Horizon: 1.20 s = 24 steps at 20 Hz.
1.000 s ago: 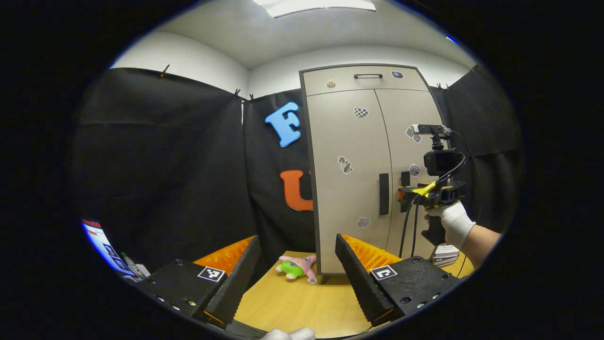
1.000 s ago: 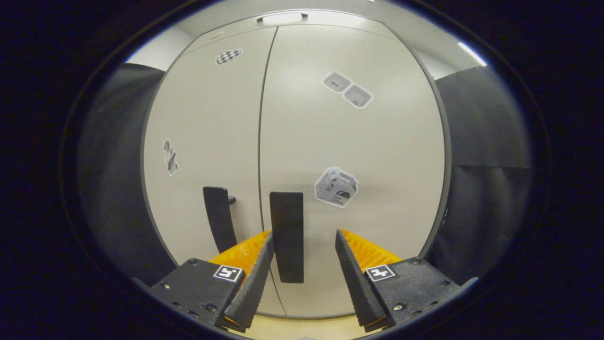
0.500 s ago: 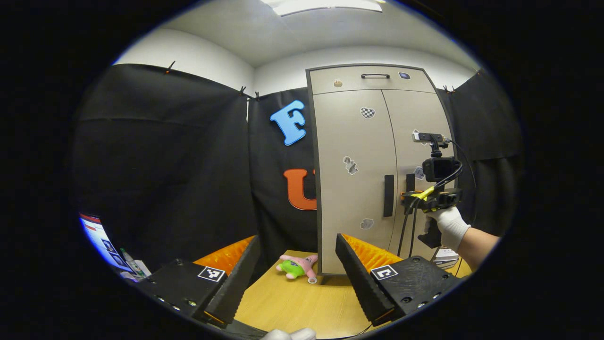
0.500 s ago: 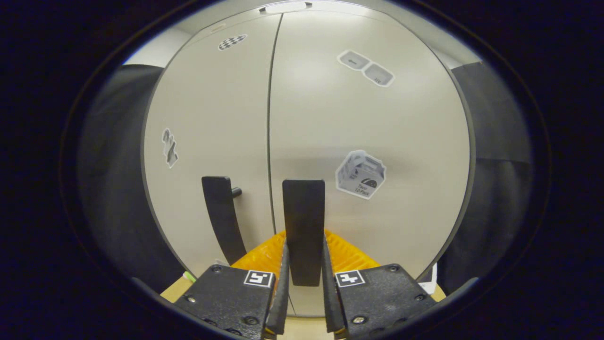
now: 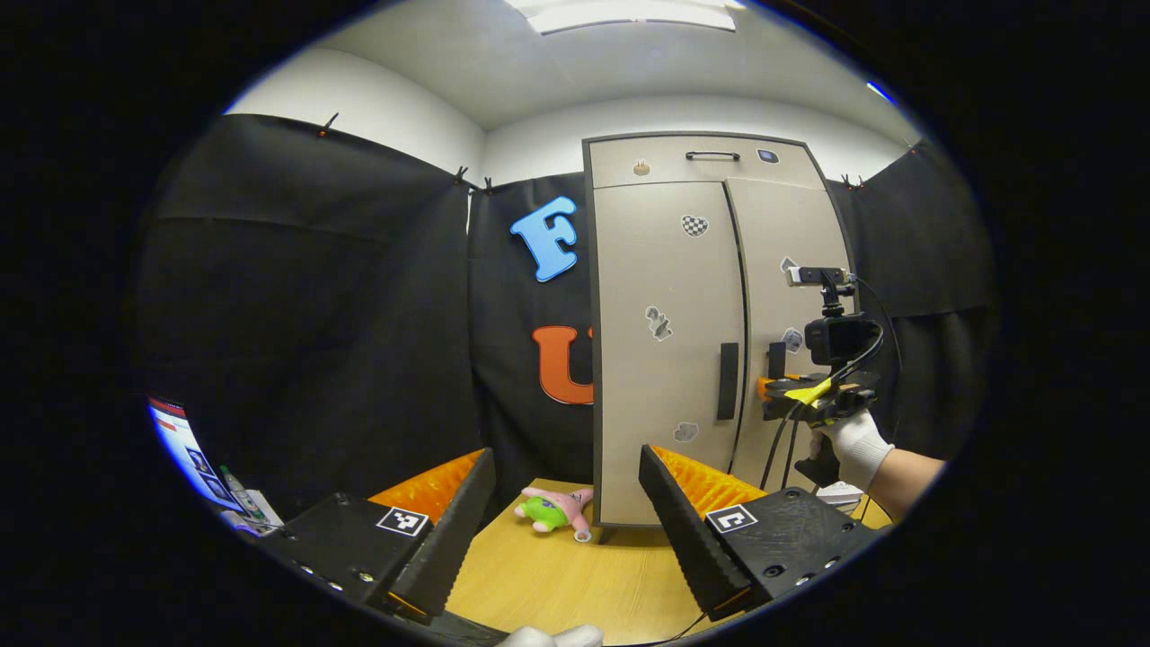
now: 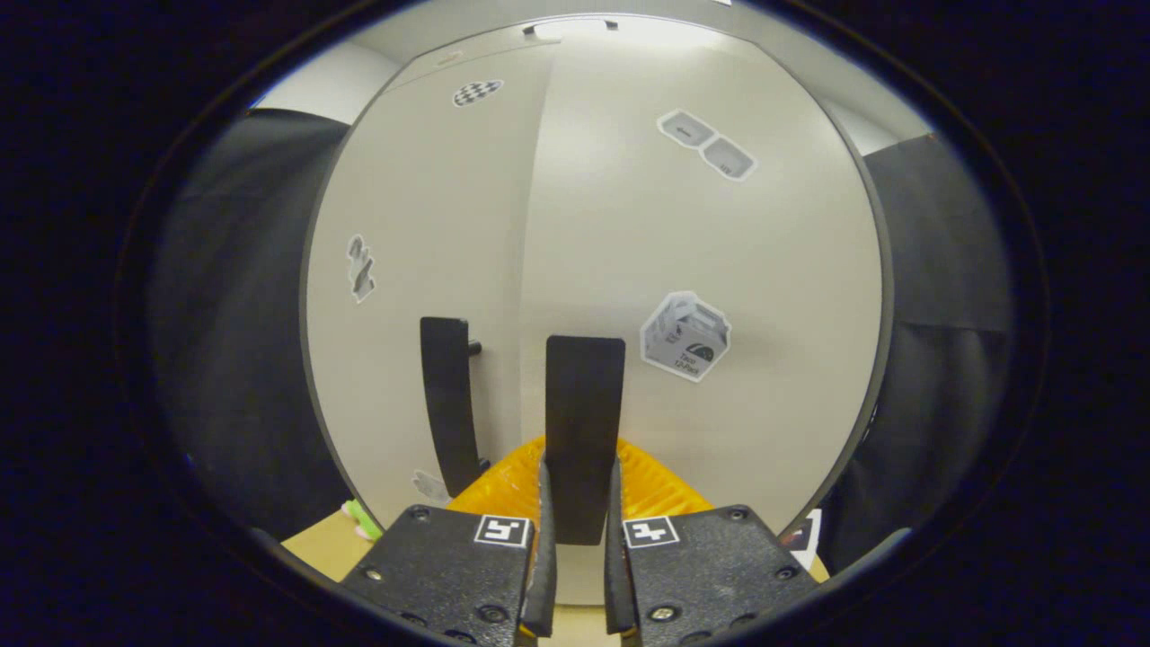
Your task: Open the right door of the double-door shoe cabinet with the right hand, and open the left door with the left hand.
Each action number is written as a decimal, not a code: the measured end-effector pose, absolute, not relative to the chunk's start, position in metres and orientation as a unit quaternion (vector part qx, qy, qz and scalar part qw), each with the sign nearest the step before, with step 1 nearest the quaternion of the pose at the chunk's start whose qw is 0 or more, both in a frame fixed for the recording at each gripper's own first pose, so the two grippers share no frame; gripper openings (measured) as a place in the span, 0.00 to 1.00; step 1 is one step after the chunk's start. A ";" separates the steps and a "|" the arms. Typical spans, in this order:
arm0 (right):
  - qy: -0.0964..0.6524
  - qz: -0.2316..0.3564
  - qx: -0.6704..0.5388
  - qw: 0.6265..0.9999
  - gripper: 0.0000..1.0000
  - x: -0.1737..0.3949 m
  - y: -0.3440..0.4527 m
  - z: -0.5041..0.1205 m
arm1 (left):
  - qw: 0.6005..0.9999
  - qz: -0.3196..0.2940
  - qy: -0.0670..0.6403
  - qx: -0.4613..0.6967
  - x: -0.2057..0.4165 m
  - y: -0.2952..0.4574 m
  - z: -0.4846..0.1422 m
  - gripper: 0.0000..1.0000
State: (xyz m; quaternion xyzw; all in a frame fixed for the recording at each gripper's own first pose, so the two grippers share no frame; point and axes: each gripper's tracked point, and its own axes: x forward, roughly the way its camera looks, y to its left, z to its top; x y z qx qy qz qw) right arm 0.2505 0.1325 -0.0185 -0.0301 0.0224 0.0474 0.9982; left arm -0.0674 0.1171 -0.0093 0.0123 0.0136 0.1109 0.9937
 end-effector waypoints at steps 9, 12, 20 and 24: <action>0.037 0.084 -0.013 0.996 0.23 0.177 0.101 -0.023 | 0.997 0.080 0.007 0.011 -0.068 0.089 -0.014 0.96; 0.038 0.084 -0.014 0.996 0.23 0.162 0.091 -0.024 | 0.997 0.071 0.009 0.010 -0.065 0.081 -0.016 0.96; 0.044 0.084 -0.023 0.995 0.23 0.125 0.058 -0.026 | 0.999 0.039 0.020 -0.003 -0.048 0.055 -0.025 0.96; 0.044 0.072 -0.018 0.996 0.22 0.106 0.034 -0.026 | 1.000 0.022 0.021 -0.003 -0.041 0.037 -0.028 0.96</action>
